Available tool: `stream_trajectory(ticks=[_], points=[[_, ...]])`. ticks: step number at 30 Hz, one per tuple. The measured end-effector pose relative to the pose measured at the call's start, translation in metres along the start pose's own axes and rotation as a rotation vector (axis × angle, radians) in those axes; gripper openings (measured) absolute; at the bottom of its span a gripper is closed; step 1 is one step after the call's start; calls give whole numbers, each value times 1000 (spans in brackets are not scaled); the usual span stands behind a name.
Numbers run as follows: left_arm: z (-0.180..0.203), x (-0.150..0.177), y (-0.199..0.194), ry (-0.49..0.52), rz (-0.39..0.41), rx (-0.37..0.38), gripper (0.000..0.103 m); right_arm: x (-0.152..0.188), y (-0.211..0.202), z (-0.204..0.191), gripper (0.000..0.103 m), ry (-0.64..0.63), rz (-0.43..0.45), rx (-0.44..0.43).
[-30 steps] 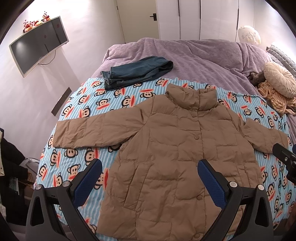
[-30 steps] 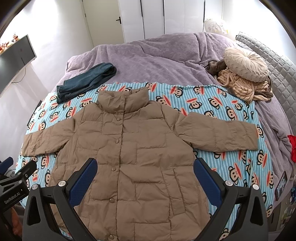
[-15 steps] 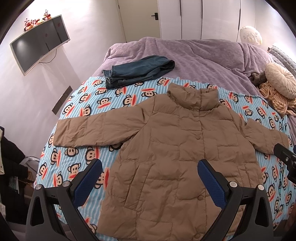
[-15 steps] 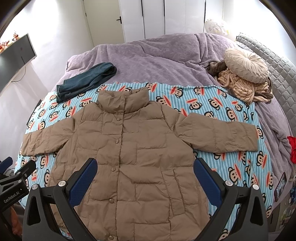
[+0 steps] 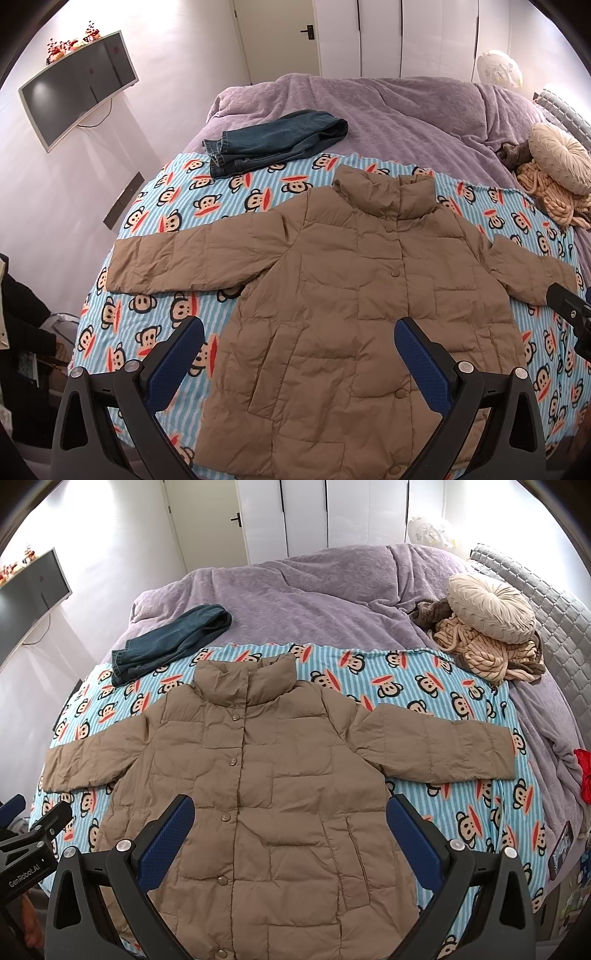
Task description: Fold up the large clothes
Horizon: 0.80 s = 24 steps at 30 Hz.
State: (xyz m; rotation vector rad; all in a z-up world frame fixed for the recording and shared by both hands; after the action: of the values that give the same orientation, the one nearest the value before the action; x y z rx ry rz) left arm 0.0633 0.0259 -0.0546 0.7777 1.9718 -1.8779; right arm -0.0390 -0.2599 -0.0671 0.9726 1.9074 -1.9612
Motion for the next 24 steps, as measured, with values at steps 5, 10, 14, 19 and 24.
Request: stream_trajectory(ticks=[5, 10, 14, 19, 24], points=[[1, 0, 0, 1, 1, 1, 103, -1, -2, 0, 103, 4, -3, -7], [0, -1, 0, 1, 1, 0, 103, 0, -1, -1, 103, 4, -3, -7], [1, 0, 0, 1, 0, -1, 103, 0, -1, -2, 103, 4, -3, -7], [1, 0, 0, 2, 0, -1, 103, 0, 1, -3, 103, 1, -3, -2], [1, 0, 0, 3, 1, -1, 103, -1, -1, -3, 103, 1, -2, -3]])
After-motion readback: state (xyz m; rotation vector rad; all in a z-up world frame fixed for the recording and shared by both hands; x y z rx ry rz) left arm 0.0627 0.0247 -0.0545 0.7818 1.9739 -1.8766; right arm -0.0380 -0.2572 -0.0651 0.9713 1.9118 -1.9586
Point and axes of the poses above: each gripper's, at about its wrist camera, not at the fingertips, and y roughly the way its jaws point, z to its right, x to its underside, the point moved 8 cm from there along y, roughly the way its jaws point, and after that the axes turned 2 degrees about z, right-handed, at the moved point
